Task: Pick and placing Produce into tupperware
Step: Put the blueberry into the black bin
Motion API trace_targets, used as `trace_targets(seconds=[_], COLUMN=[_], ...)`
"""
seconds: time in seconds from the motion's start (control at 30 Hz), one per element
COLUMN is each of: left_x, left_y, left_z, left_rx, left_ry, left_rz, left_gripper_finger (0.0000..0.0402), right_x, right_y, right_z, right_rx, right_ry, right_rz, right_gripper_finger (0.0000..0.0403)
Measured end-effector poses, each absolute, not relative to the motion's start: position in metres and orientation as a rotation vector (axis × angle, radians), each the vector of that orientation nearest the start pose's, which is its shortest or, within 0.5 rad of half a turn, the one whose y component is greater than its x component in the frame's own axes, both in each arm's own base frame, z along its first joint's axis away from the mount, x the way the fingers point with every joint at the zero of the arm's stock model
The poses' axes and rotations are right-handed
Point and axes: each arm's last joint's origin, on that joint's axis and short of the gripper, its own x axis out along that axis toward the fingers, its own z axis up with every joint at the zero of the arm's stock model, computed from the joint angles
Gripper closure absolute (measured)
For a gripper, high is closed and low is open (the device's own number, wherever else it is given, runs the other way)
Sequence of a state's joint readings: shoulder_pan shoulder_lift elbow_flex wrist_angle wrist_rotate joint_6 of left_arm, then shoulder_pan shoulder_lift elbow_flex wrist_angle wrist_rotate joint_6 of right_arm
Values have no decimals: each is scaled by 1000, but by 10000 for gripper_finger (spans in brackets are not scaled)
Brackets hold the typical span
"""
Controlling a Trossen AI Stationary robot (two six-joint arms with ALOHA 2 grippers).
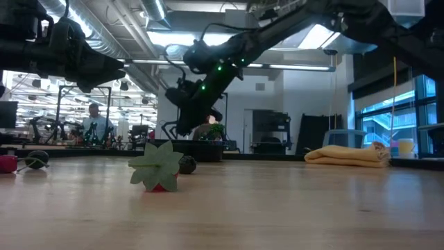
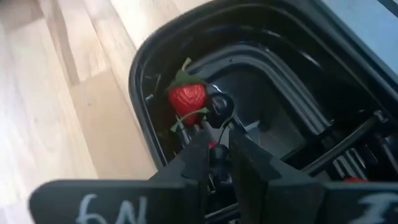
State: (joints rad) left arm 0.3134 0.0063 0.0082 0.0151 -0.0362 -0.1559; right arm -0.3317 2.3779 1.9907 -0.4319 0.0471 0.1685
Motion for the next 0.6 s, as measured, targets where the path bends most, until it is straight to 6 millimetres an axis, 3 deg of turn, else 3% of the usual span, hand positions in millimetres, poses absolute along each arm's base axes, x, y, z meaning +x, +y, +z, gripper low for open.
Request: trace_targets(seconds=[0.6], left_x=[92], left_y=[31], left_z=[167], left_rx=[-151], left_ry=[-44], left_rz=[347], left_gripper_finger=[220], right_x=[499], right_y=[-173], right_z=[176], right_rx=[257], right_ry=[774], right_rz=[-419], right_gripper_finger=[344])
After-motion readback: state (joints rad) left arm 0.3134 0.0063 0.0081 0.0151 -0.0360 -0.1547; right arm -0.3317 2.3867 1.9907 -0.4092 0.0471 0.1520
